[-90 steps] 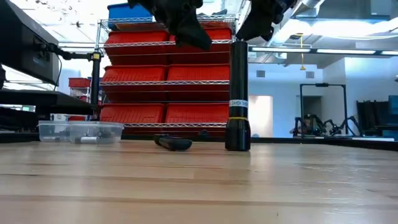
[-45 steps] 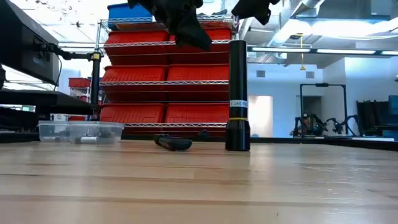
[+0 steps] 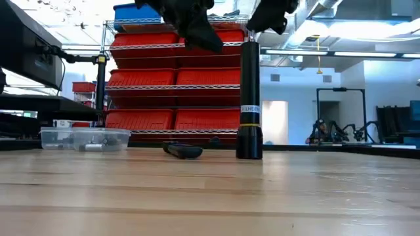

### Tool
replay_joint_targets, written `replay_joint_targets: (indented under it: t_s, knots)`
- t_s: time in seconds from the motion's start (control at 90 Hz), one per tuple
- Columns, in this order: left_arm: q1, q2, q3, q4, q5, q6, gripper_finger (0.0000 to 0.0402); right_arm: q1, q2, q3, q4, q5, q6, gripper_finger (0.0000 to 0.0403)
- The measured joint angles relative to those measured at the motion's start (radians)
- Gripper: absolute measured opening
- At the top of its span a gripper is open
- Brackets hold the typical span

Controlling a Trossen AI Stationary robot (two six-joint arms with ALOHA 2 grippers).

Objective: Insert battery
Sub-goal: Insert the silver battery into the flashlight's battery compartment

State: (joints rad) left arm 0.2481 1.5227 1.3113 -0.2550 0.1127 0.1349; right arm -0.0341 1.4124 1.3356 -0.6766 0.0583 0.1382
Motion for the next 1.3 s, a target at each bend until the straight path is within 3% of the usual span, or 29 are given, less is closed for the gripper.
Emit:
replay_joint_targets:
  t_s: [1.011,1.3]
  knots:
    - [0.000,0.000,0.000,0.006,0.000,0.000,0.0116,0.027,0.036,-0.001,0.026,-0.009,-0.034,0.0052]
    - [0.000,0.000,0.000,0.006,0.000,0.000,0.0116,0.027,0.033,-0.001,0.028,-0.009,-0.033,0.0105]
